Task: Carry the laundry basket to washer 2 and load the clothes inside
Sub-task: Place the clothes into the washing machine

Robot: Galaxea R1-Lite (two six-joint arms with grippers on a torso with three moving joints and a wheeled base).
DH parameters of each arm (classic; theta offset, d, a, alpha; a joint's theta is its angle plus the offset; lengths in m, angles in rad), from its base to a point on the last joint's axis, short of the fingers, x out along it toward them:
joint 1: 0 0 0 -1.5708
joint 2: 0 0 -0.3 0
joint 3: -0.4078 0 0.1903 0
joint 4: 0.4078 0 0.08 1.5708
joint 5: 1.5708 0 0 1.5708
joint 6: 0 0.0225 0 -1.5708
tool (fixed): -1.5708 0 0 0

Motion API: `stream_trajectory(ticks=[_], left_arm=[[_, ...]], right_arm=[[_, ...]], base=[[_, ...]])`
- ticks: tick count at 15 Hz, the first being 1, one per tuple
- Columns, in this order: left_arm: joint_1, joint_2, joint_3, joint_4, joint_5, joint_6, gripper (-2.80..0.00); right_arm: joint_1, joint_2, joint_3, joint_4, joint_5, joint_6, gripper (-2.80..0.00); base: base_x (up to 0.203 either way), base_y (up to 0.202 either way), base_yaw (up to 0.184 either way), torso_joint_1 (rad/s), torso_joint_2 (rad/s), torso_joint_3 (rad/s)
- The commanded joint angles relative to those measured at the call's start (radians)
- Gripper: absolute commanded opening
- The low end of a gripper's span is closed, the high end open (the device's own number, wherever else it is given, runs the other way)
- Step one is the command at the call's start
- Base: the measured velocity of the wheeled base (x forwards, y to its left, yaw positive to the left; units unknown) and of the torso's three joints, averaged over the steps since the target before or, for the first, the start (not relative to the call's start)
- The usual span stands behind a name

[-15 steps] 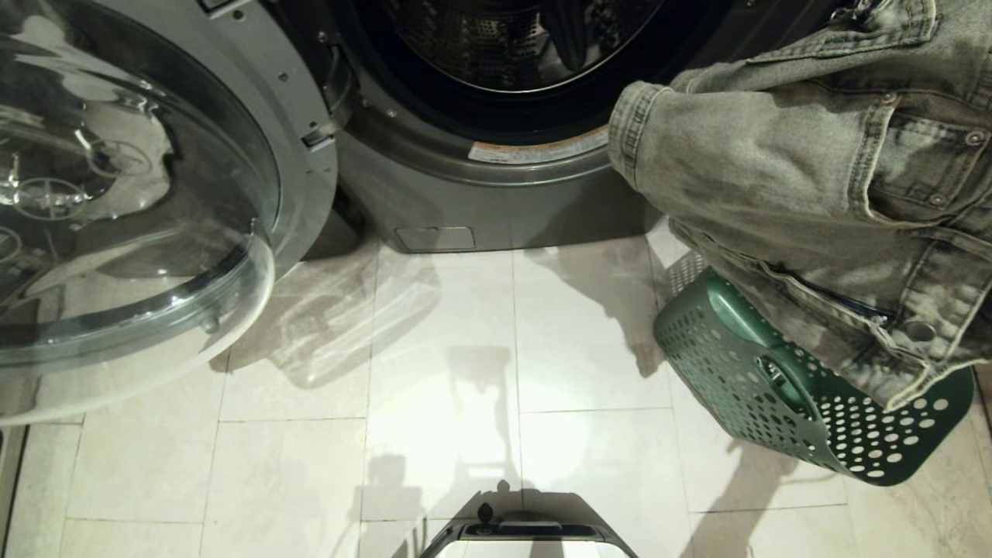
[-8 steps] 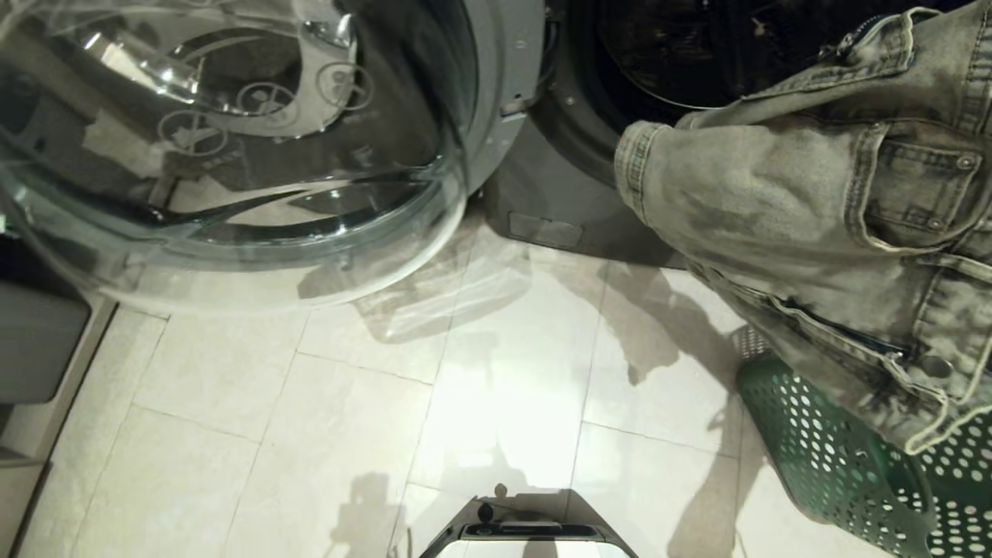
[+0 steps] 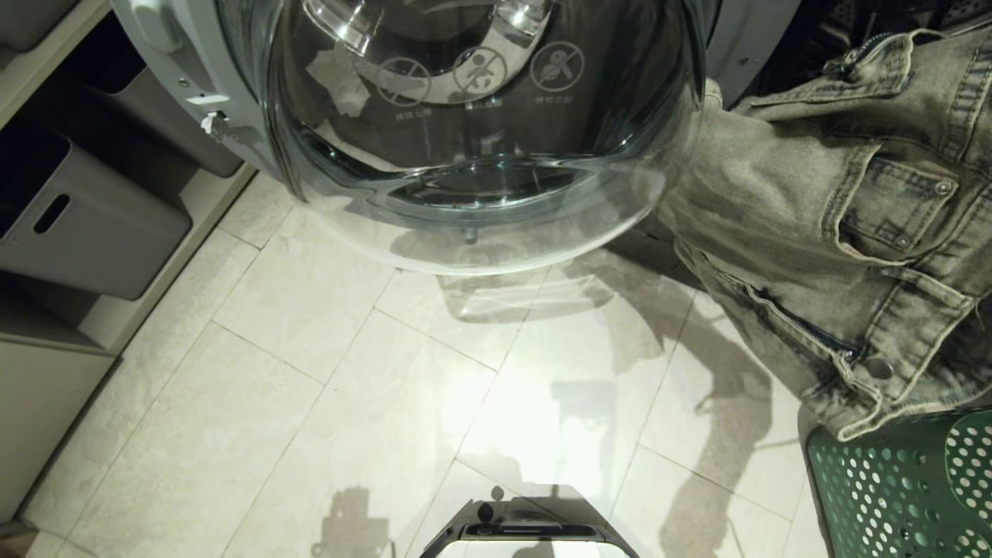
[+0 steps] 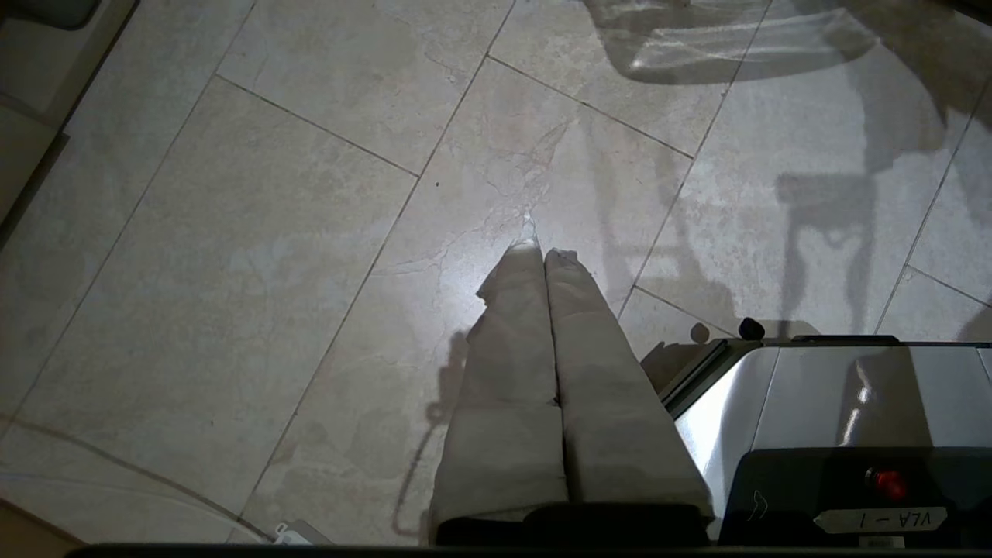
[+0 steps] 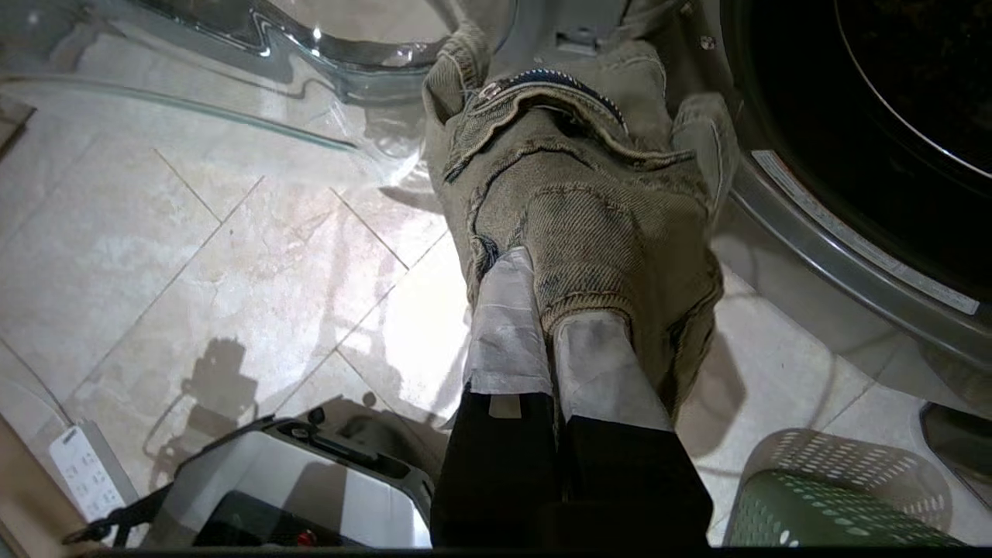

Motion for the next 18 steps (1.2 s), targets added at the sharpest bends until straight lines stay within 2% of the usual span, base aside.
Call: stream_trajectory(ticks=[1, 4, 7, 10, 12, 13, 18], left_arm=[[0.000, -0.002, 0.002, 0.000, 0.000, 0.000, -2.80], [0.000, -0.002, 0.002, 0.000, 0.000, 0.000, -2.80], [0.000, -0.002, 0.002, 0.000, 0.001, 0.000, -2.80], [0.000, -0.002, 0.002, 0.000, 0.001, 0.000, -2.80], [0.000, -0.002, 0.002, 0.000, 0.000, 0.000, -2.80], [0.000, -0.002, 0.002, 0.000, 0.000, 0.000, -2.80], [0.000, -0.002, 0.002, 0.000, 0.001, 0.000, -2.80]], right_arm=[[-0.001, -0.040, 0.047, 0.005, -0.005, 0.001, -2.80], [-0.004, -0.089, 0.139, 0.005, -0.023, 0.003, -2.80], [-0.046, -0.119, 0.255, -0.003, -0.071, 0.018, -2.80], [-0.093, -0.108, 0.421, -0.092, -0.130, 0.053, -2.80], [-0.164, -0.056, 0.541, -0.230, -0.138, 0.061, -2.80], [-0.207, -0.004, 0.556, -0.298, -0.138, 0.061, -2.80], [-0.466, 0.274, 0.524, -0.544, -0.125, 0.062, -2.80]], base=[[0.000, 0.000, 0.000, 0.000, 0.00, 0.000], [0.000, 0.000, 0.000, 0.000, 0.00, 0.000], [0.000, 0.000, 0.000, 0.000, 0.00, 0.000], [0.000, 0.000, 0.000, 0.000, 0.00, 0.000], [0.000, 0.000, 0.000, 0.000, 0.00, 0.000], [0.000, 0.000, 0.000, 0.000, 0.00, 0.000], [0.000, 0.000, 0.000, 0.000, 0.00, 0.000]])
